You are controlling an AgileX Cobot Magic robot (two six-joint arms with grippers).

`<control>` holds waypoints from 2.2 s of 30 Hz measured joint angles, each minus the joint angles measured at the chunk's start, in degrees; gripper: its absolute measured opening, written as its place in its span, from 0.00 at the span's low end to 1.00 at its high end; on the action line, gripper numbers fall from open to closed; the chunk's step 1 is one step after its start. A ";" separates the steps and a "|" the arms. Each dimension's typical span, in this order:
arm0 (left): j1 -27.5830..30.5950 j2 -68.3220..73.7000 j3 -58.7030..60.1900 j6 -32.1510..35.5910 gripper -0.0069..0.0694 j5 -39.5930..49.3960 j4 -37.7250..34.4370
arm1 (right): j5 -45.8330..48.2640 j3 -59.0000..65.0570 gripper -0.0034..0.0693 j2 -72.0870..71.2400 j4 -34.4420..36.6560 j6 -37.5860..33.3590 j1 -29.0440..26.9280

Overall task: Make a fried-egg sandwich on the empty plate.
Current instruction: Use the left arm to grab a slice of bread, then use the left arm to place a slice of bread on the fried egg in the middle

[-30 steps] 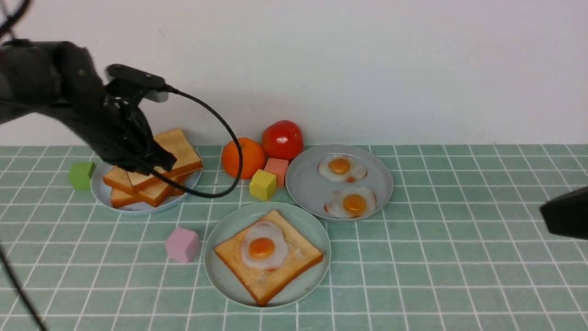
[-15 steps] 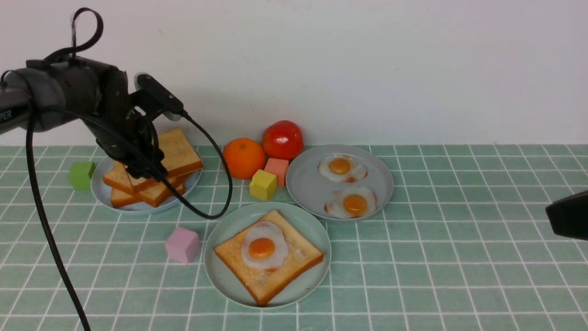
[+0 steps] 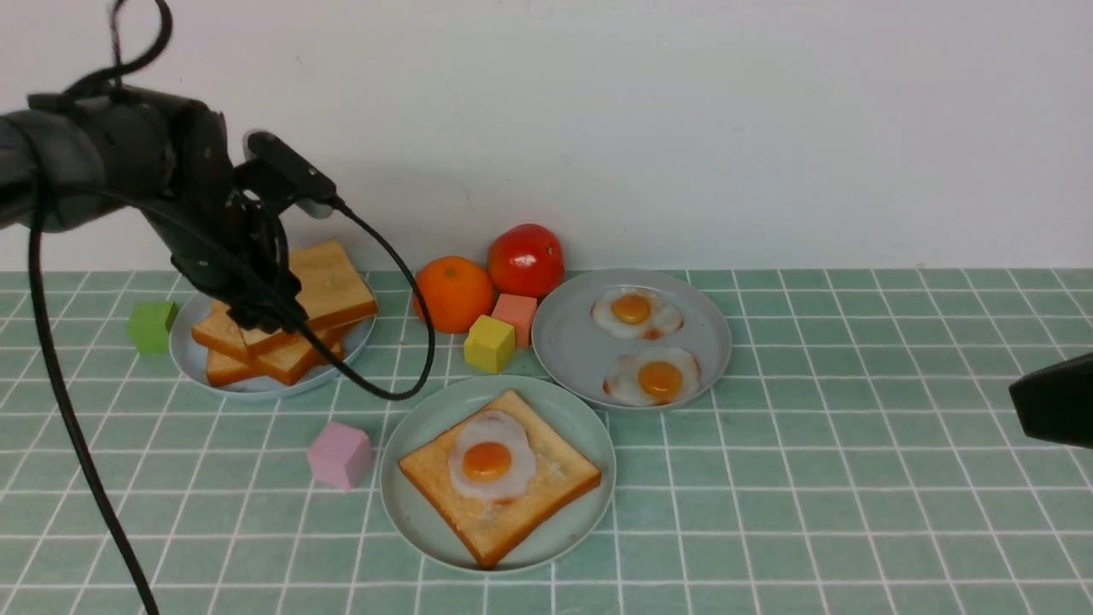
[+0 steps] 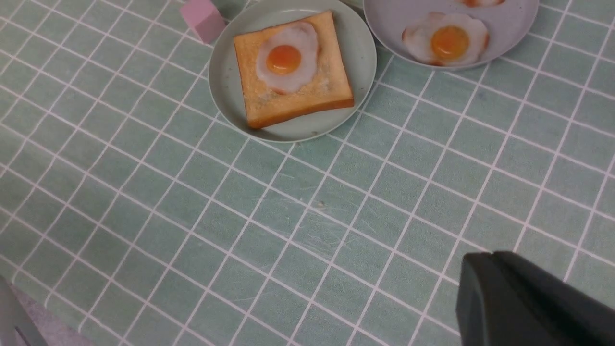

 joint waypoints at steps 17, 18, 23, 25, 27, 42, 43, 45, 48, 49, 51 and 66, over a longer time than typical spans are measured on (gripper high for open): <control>-0.13 5.77 -0.35 6.32 0.60 -2.65 -0.61 | -1.01 0.00 0.08 0.00 0.15 0.00 0.00; -0.13 5.91 -0.35 6.32 0.59 -2.77 -0.61 | -1.01 0.00 0.08 0.00 0.36 0.00 0.00; -0.13 5.98 -0.48 6.32 0.43 -3.18 -0.06 | -1.01 0.00 0.08 0.00 1.10 0.00 0.00; -0.13 5.98 -0.48 6.32 0.37 -3.30 0.13 | -1.01 0.00 0.08 0.00 1.21 0.00 0.00; -0.13 5.98 -0.48 6.32 0.33 -3.24 0.13 | -1.01 0.00 0.08 0.00 1.30 0.00 0.00; -7.70 -14.16 10.42 -13.18 0.21 2.53 -6.24 | 0.38 0.00 0.09 0.00 1.35 0.00 0.00; -10.99 -16.57 12.81 -17.78 0.21 2.81 -5.15 | 0.38 0.00 0.09 0.00 1.35 0.00 0.00; -15.86 -18.77 16.43 -24.44 0.21 3.38 -2.92 | 0.43 0.00 0.10 0.00 1.35 0.00 0.00; -24.60 -20.60 21.47 -34.97 0.21 4.27 2.58 | 0.43 0.00 0.10 0.00 1.35 -0.16 0.00; -27.32 -20.54 22.41 -37.85 0.21 4.42 5.07 | 0.48 0.00 0.10 0.00 1.35 -0.21 0.00; -31.46 -19.93 23.25 -41.91 0.21 4.59 9.92 | 0.54 0.00 0.10 0.00 1.35 -0.22 0.00; -38.44 -10.99 23.43 -44.41 0.21 -0.92 18.84 | 2.93 0.00 0.12 0.00 2.66 -0.22 0.00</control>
